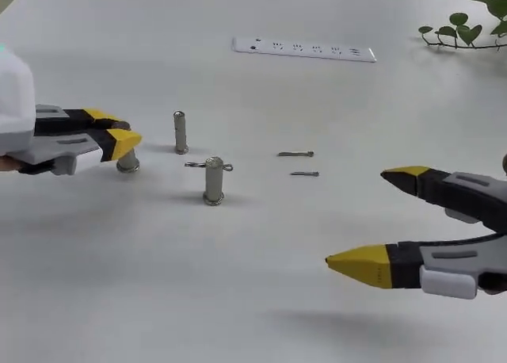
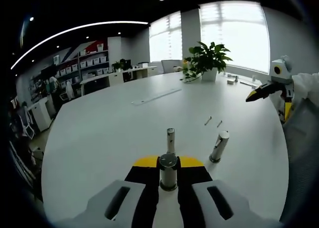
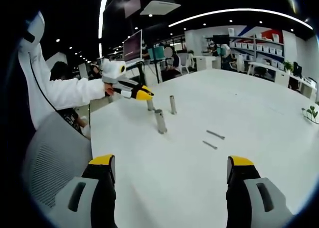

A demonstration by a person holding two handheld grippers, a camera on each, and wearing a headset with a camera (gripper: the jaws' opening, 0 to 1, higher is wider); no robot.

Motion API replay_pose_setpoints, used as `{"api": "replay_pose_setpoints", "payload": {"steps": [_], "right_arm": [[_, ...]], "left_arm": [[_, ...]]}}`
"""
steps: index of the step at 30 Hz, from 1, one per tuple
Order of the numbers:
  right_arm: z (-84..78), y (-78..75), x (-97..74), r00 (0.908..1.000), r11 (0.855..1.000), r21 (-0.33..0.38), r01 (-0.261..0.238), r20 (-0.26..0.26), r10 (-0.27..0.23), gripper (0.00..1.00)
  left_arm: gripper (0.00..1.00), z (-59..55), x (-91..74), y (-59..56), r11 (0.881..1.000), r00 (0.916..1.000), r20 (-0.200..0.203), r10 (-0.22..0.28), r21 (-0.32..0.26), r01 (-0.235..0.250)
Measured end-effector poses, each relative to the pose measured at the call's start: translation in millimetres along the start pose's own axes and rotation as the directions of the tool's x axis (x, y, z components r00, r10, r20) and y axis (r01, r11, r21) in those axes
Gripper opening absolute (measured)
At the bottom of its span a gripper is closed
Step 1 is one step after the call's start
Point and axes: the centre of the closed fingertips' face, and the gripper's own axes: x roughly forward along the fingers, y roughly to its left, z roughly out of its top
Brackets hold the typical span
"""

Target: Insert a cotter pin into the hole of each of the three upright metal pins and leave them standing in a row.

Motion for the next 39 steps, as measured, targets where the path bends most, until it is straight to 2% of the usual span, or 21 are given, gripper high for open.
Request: {"api": "replay_pose_setpoints", "payload": {"steps": [4, 12, 14, 19, 23, 28, 33, 38, 39], "right_arm": [[0.4, 1.6, -0.5, 1.0000, 1.000, -0.004, 0.000, 0.004, 0.000, 0.91], [-0.1, 5.6, -1.5, 1.0000, 1.000, -0.013, 0.001, 0.005, -0.001, 0.91], [0.9, 6.6, -2.3, 1.0000, 1.000, -0.016, 0.002, 0.009, -0.002, 0.90], [1.3, 9.4, -3.4, 1.0000, 1.000, -0.024, -0.001, 0.007, 0.002, 0.90], [0.8, 11.7, -3.4, 1.0000, 0.999, -0.033, -0.003, 0.003, 0.003, 0.90], [3.6, 15.1, -3.3, 0.9998, 1.000, -0.029, -0.007, 0.020, 0.008, 0.90], [1.3, 15.5, -3.6, 0.9999, 0.999, -0.032, -0.006, 0.014, 0.006, 0.90], [-0.7, 18.7, -4.7, 0.9997, 0.999, -0.032, -0.021, 0.011, 0.021, 0.90], [-1.4, 16.8, -4.2, 0.9999, 1.000, -0.026, -0.010, 0.008, 0.010, 0.91]], "left_arm": [[0.09, 4.4, -9.7, -14.5, 1.000, 0.9998, 0.019, -0.006, -0.018, 0.006], [0.09, 12.3, -23.8, -43.3, 1.000, 0.9990, 0.042, -0.010, -0.007, 0.011], [0.09, 14.5, -24.9, -54.1, 1.000, 0.9989, 0.044, -0.015, -0.007, 0.016], [0.09, 14.6, -25.8, -69.1, 1.000, 0.9986, 0.042, -0.031, 0.005, 0.031], [0.09, 15.1, -22.9, -84.6, 0.998, 0.9968, 0.053, -0.060, 0.001, 0.060], [0.09, 7.8, -13.8, -105.4, 0.994, 0.9931, 0.039, -0.111, 0.000, 0.111], [0.09, 2.4, -3.7, -116.2, 0.991, 0.9906, 0.019, -0.136, 0.005, 0.136], [0.09, 0.5, 3.5, -119.5, 0.989, 0.9890, 0.008, -0.147, 0.002, 0.147], [0.09, -0.5, 5.2, -121.0, 0.989, 0.9886, 0.001, -0.150, 0.006, 0.150]]}}
